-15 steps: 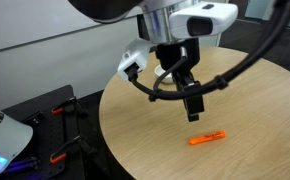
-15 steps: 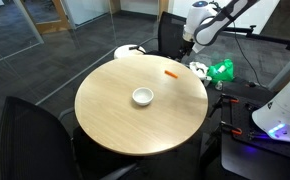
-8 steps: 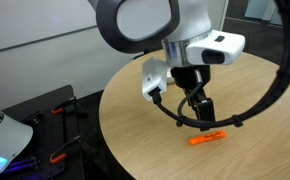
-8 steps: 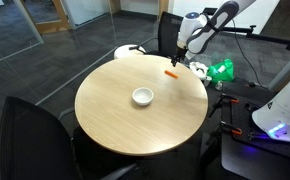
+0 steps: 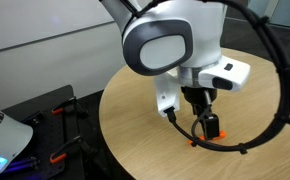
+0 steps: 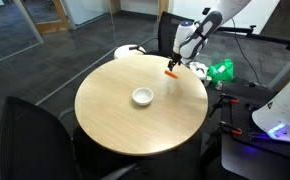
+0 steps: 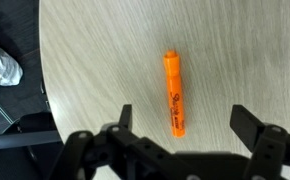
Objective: Pick the marker and put it in the bowl
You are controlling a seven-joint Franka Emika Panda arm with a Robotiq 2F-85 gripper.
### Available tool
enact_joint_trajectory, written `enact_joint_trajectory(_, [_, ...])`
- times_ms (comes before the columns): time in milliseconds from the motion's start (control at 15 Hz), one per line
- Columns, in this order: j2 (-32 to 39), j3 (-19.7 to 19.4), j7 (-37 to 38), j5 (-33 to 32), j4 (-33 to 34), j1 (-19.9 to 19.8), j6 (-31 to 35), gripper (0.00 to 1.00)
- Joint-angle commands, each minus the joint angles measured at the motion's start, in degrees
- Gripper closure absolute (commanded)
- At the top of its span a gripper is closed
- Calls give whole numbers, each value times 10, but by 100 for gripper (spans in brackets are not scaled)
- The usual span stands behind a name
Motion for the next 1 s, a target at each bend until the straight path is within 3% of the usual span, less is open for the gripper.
enact_joint_trajectory(0, [30,15,-45,24,47,-19,-28,0])
enact_joint_trajectory(933, [113,41,-85,35,149,-52,-92,0])
